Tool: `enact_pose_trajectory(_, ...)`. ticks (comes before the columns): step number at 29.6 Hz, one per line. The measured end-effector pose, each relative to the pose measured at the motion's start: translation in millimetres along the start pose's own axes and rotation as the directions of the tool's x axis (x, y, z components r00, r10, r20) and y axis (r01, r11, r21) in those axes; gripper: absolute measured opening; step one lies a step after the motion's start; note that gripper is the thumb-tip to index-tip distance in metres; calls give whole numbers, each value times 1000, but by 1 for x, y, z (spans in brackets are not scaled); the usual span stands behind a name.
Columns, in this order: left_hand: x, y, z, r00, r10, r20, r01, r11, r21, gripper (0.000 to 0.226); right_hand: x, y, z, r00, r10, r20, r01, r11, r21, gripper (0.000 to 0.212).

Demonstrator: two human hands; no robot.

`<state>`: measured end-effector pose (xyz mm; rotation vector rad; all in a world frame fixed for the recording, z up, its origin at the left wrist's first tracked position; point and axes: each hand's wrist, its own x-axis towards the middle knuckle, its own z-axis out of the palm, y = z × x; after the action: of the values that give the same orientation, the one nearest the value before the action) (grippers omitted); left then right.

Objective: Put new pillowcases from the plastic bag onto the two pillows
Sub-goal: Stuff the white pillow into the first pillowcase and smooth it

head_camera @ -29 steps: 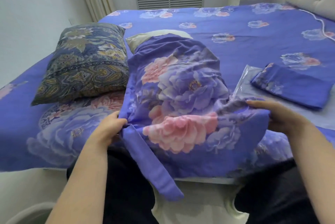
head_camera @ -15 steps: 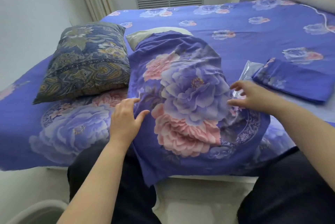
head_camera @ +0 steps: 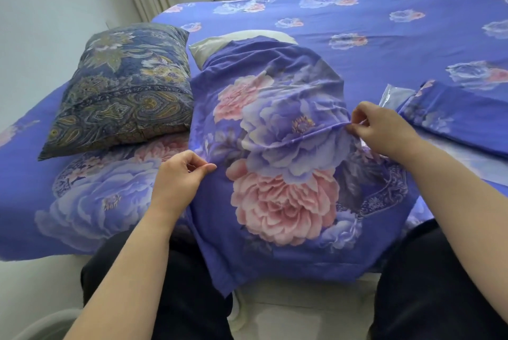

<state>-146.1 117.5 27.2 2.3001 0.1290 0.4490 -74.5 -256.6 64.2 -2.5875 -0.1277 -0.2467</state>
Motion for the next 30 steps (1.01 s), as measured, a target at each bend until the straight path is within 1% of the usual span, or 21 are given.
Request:
enact_pose_trajectory(4, 6, 11, -11, 996, 90, -7, -88, 989, 119, 20, 6, -1, 0, 1000, 5, -22, -3, 996, 86, 14)
enact_pose_trajectory(8, 5, 16, -14, 988, 153, -18, -149, 977, 152, 15, 10, 0, -2, 997, -12, -82, 26, 985, 170, 17)
enact_pose_trajectory(9, 4, 17, -13, 983, 184, -25, -179, 974, 140, 14, 11, 0, -3, 996, -18, -87, 35, 978, 207, 18)
enact_pose_trajectory(11, 5, 20, -11, 973, 226, -54, -223, 973, 63, 14, 17, 2, -4, 997, -7, -80, 32, 949, 314, 20)
enact_pose_trajectory(12, 11, 23, -11, 971, 234, -53, -233, 972, 26, 15, 21, 1, -4, 998, 11, -68, 16, 926, 377, 21)
enact_pose_trajectory(13, 22, 26, -10, 977, 211, -30, -211, 977, -9, 16, 26, 0, -4, 999, 35, -42, -12, 892, 453, 23)
enact_pose_trajectory(14, 39, 29, -9, 988, 155, 6, -154, 985, -74, 18, 33, -2, -4, 999, 54, 3, -48, 842, 537, 23)
enact_pose_trajectory(15, 57, 34, -9, 995, 77, 66, -65, 984, -164, 23, 38, -2, -3, 996, 58, 74, -91, 785, 612, 23)
enact_pose_trajectory(17, 86, 40, -6, 979, -47, 199, 115, 931, -346, 27, 46, -1, -2, 966, 9, 258, -191, 697, 691, 21)
enact_pose_trajectory(18, 93, 40, -3, 962, -75, 264, 179, 899, -399, 26, 49, 1, -2, 932, -33, 361, -248, 666, 703, 23)
enact_pose_trajectory(19, 97, 40, -1, 941, -83, 328, 217, 892, -396, 32, 52, 5, -3, 885, -75, 459, -309, 643, 701, 25)
enact_pose_trajectory(20, 97, 37, 1, 914, -78, 397, 225, 914, -339, 44, 54, 11, -5, 830, -108, 547, -361, 644, 675, 28)
enact_pose_trajectory(21, 94, 35, 1, 881, -71, 468, 206, 948, -244, 51, 55, 16, -6, 776, -124, 618, -378, 693, 614, 31)
enact_pose_trajectory(22, 91, 30, 2, 846, -58, 530, 166, 973, -158, 51, 55, 20, -7, 745, -108, 658, -353, 773, 527, 32)
enact_pose_trajectory(23, 91, 28, 1, 828, -36, 560, 109, 989, -98, 48, 54, 23, -7, 765, -56, 641, -286, 864, 416, 27)
enact_pose_trajectory(24, 95, 27, 4, 845, -6, 534, 61, 995, -85, 41, 55, 24, -4, 829, 15, 560, -220, 928, 302, 22)
enact_pose_trajectory(25, 98, 26, 7, 896, 31, 443, 14, 995, -99, 33, 58, 26, 0, 908, 71, 413, -173, 961, 216, 26)
enact_pose_trajectory(26, 100, 28, 10, 943, 62, 327, -28, 994, -108, 28, 59, 24, 4, 966, 89, 244, -137, 973, 187, 32)
enact_pose_trajectory(27, 102, 31, 14, 971, 80, 223, -57, 993, -106, 27, 60, 19, 9, 992, 82, 100, -100, 975, 197, 34)
enact_pose_trajectory(28, 103, 35, 19, 987, 88, 135, -74, 991, -109, 28, 60, 12, 13, 997, 66, -28, -59, 977, 205, 33)
enact_pose_trajectory(30, 104, 42, 25, 994, 108, -25, -110, 992, -65, 30, 62, 1, 18, 977, 56, -207, -10, 977, 215, 32)
